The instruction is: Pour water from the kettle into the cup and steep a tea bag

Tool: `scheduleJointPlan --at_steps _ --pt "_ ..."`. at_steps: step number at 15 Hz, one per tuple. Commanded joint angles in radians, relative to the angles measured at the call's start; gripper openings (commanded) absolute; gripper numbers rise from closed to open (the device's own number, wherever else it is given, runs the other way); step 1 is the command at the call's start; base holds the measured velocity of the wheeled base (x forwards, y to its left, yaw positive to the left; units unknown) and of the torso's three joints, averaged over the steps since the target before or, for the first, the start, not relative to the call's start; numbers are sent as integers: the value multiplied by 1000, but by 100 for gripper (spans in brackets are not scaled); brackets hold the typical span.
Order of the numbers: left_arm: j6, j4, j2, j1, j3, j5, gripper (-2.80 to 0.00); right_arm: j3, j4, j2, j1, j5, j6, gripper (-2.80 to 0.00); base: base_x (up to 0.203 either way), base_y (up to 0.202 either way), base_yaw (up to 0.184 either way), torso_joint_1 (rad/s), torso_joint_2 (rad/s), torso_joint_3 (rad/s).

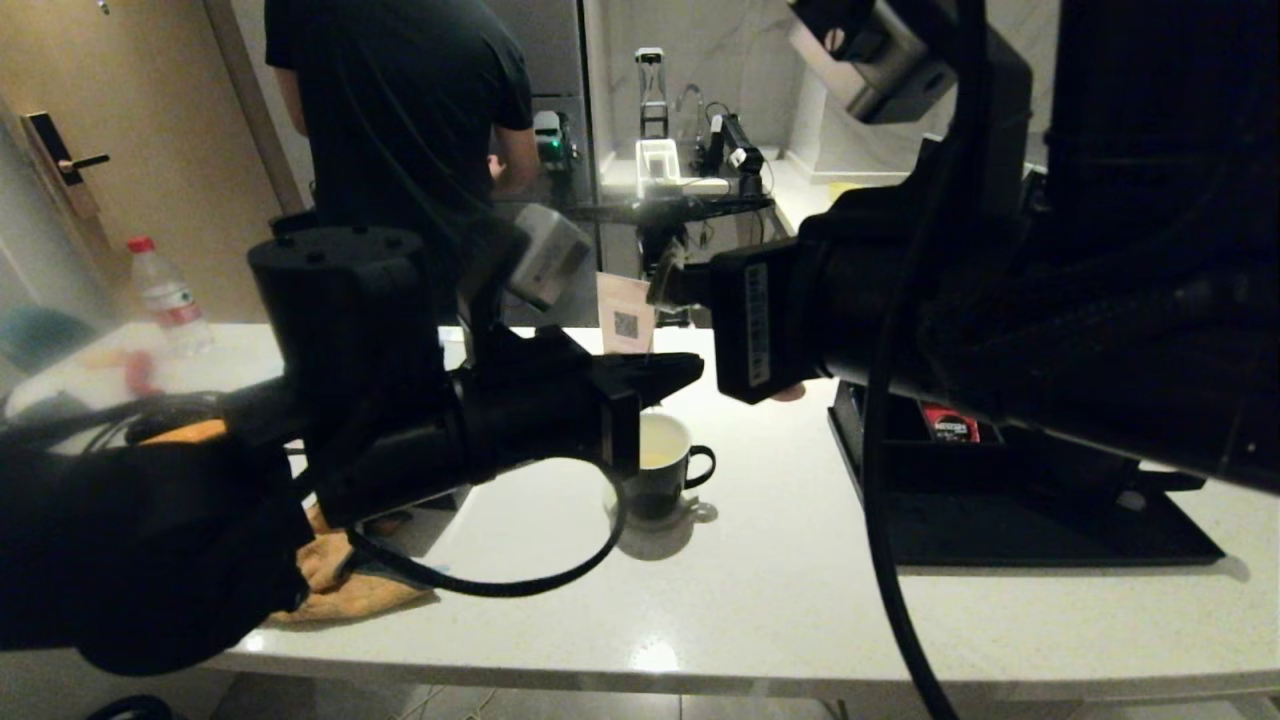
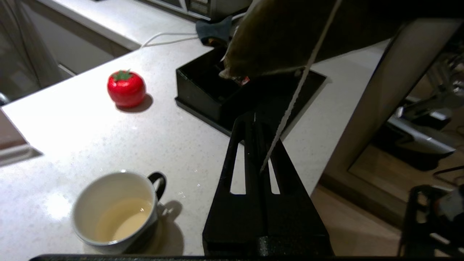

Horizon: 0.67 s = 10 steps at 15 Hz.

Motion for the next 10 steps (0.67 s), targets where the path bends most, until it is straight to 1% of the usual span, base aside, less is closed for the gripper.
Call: scheduleJointPlan --at_steps 1,6,10 --pt "-1 -5 -9 -2 5 -1 -280 0 0 0 0 -1 1 -280 0 0 0 0 0 0" --pt "-1 -5 -19 -2 4 -1 -280 8 4 -3 0 -1 0 -280 0 0 0 0 0 0" --pt "-1 -5 -32 -3 4 -1 -280 78 -2 -29 0 -3 -1 -280 0 0 0 0 0 0"
